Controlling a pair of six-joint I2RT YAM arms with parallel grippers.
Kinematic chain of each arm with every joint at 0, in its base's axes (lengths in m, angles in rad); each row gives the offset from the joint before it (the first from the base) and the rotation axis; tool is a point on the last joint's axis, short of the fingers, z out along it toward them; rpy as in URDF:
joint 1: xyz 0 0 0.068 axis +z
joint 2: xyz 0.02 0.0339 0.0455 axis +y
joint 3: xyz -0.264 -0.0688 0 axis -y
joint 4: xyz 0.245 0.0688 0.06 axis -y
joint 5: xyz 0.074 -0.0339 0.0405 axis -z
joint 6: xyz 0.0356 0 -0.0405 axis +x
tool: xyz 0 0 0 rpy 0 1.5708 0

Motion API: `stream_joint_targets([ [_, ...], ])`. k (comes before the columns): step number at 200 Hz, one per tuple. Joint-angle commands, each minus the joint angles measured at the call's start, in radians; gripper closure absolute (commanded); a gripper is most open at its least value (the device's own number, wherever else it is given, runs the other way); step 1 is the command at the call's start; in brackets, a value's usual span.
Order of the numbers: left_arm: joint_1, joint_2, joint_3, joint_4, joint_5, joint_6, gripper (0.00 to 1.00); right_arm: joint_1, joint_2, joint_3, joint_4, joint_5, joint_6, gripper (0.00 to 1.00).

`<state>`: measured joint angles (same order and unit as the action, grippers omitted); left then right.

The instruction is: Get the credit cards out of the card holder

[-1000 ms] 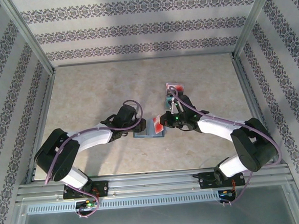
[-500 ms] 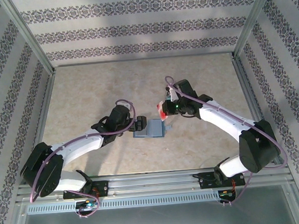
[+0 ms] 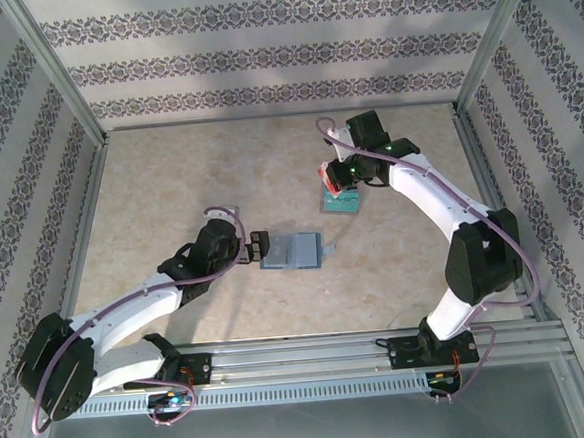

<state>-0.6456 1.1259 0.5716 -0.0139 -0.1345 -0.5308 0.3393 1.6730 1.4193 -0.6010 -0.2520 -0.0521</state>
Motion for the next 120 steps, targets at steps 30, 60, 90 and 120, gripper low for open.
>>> stream_joint_targets([
  [30, 0.017, -0.084, -0.016, -0.029, -0.107, 0.026, 0.01, -0.017, 0.076, 0.101, -0.073, 0.043, -0.357, 1.00],
  [60, 0.018, -0.102, -0.014, -0.058, -0.138, 0.031, 0.01, -0.020, 0.136, 0.155, -0.096, 0.144, -0.479, 1.00],
  [90, 0.018, -0.103, -0.013, -0.069, -0.157, 0.026, 0.01, -0.032, 0.197, 0.207, -0.115, 0.204, -0.545, 1.00],
  [120, 0.020, -0.095, 0.003, -0.093, -0.169, 0.032, 0.01, -0.044, 0.231, 0.229, -0.098, 0.191, -0.577, 1.00],
])
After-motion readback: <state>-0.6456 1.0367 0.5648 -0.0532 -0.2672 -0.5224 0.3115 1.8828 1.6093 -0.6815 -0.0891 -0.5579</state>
